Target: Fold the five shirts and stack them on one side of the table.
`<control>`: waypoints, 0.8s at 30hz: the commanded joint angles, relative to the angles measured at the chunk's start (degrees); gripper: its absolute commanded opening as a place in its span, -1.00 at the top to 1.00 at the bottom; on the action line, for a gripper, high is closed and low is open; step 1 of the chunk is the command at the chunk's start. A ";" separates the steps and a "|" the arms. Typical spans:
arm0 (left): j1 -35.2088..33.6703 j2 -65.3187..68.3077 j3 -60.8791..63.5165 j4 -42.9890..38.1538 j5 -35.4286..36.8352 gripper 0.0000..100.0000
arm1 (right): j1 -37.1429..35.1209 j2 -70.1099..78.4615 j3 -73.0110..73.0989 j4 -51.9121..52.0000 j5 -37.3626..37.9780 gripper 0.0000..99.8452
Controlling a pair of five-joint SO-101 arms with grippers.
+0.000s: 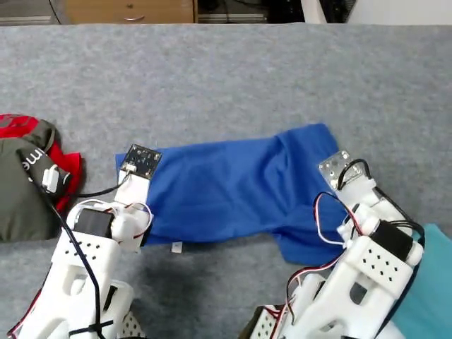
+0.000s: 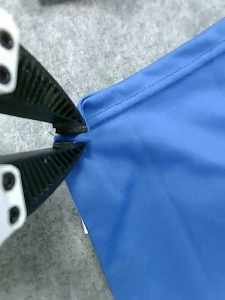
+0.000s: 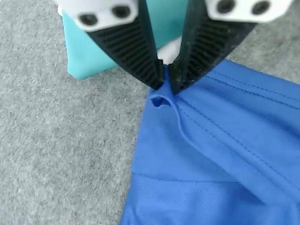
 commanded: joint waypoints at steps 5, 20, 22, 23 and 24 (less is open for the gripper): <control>-3.34 -0.84 -0.79 0.35 -0.70 0.95 | 1.27 -1.01 -0.48 -0.70 3.34 0.85; -13.36 -0.92 -5.89 0.44 -3.60 0.57 | 1.36 -1.10 -2.33 -0.62 4.92 0.45; -16.00 -0.75 -10.11 -0.35 -2.29 0.64 | 1.36 -0.84 -5.23 -0.62 3.69 0.63; -16.97 -0.40 -12.22 -1.67 -0.18 0.71 | 0.92 -0.57 -7.43 -0.62 2.29 0.78; -17.41 -0.31 -13.71 -3.34 2.64 0.81 | 0.57 -0.57 -9.19 -0.79 0.88 0.93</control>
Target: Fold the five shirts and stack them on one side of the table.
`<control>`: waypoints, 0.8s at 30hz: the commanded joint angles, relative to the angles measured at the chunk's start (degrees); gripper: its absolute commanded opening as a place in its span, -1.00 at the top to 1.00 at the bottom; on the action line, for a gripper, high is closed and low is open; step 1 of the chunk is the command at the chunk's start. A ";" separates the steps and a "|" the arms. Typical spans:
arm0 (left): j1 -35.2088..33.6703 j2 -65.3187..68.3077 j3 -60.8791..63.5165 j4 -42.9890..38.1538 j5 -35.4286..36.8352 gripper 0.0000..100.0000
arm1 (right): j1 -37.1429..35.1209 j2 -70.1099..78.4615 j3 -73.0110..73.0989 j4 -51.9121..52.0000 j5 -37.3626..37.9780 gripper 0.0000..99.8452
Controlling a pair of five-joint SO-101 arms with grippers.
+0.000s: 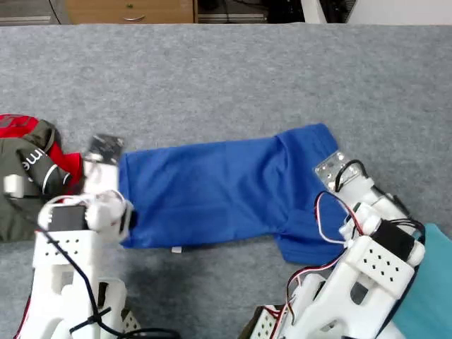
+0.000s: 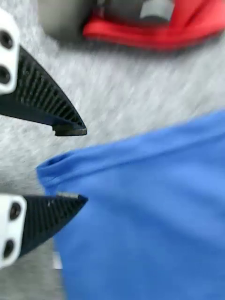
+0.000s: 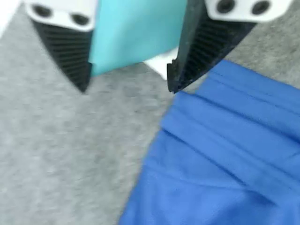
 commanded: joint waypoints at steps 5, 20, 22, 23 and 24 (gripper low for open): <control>0.88 0.66 -5.45 -14.33 15.82 0.89 | -10.86 2.51 -12.88 -0.88 -7.56 0.92; 3.43 43.82 -18.99 -28.22 26.99 0.96 | -21.14 50.95 -38.11 -16.09 -17.67 0.99; 3.25 48.40 -22.51 -27.25 27.34 0.96 | -21.41 57.19 -42.51 -16.09 -18.20 0.99; 3.25 50.42 -23.74 -26.90 27.34 0.96 | -21.49 60.26 -44.35 -16.09 -18.20 0.99; 3.16 52.09 -24.79 -26.46 27.25 0.96 | -21.93 63.16 -46.37 -16.18 -18.20 0.99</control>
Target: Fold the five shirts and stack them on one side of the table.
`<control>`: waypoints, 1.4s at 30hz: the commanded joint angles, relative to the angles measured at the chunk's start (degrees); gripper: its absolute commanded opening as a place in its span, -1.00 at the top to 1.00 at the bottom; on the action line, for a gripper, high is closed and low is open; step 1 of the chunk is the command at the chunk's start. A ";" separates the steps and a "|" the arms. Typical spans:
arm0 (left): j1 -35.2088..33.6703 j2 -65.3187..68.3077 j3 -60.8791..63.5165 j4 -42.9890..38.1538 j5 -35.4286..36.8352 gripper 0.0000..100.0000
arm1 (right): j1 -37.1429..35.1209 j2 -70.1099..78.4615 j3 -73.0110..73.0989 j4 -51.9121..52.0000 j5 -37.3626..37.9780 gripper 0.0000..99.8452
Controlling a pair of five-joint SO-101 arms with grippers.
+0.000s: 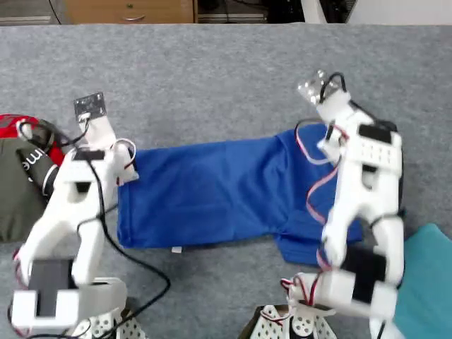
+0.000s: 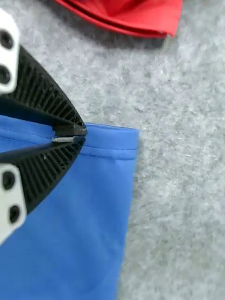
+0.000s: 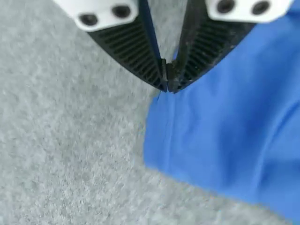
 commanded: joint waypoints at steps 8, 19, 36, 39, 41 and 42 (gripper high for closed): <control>0.26 8.75 -7.30 1.23 0.09 0.96 | 1.63 28.88 -22.37 -0.53 -0.97 0.99; -8.88 8.84 -7.03 1.41 0.09 0.96 | 6.46 39.43 -43.56 14.33 -0.62 0.99; -0.62 8.57 -29.54 23.65 0.09 0.96 | 4.44 22.64 -54.11 43.08 -2.73 0.99; 2.37 8.57 -28.22 24.97 0.00 0.96 | 4.44 18.68 -48.57 44.04 -5.63 0.99; 4.57 8.57 -25.85 24.09 -0.79 0.96 | 4.44 16.31 -41.80 43.78 -6.68 0.99; 5.63 8.57 -24.44 23.38 -2.20 0.96 | 4.26 14.99 -37.67 42.73 -6.86 0.99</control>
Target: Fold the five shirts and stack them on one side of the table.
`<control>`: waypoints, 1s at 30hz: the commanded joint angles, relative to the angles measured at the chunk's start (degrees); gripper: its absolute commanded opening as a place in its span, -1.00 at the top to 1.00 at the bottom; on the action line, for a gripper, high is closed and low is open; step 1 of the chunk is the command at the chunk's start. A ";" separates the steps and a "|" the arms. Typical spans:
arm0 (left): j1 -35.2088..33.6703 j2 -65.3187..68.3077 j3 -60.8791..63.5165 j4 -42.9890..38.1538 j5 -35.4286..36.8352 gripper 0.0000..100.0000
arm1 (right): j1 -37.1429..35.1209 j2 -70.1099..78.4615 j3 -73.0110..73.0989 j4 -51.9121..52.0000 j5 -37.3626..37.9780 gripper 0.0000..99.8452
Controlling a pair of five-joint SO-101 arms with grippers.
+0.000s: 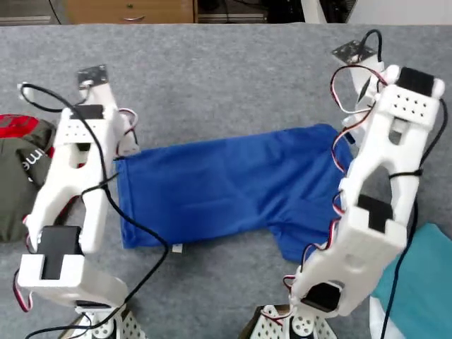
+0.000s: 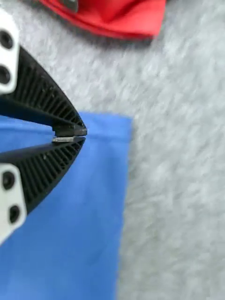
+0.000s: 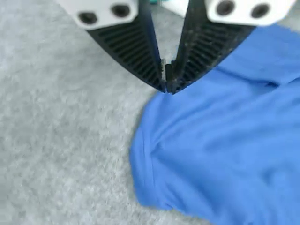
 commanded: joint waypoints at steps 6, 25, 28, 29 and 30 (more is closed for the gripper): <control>4.04 -3.38 10.64 -6.51 -5.27 0.96 | -0.92 -17.10 38.64 -17.41 -1.67 0.99; 1.49 -7.16 27.96 -23.21 -5.27 0.96 | -0.57 -24.31 67.65 -29.71 0.35 0.99; 1.49 -7.16 27.96 -23.38 -5.27 0.96 | -0.48 -24.31 70.55 -29.71 0.35 0.99; 1.49 -7.16 27.96 -23.47 -5.27 0.96 | -0.48 -24.40 71.60 -29.71 0.35 0.99; 1.49 -7.16 27.96 -23.47 -5.27 0.96 | -0.48 -25.01 72.66 -29.71 0.35 0.99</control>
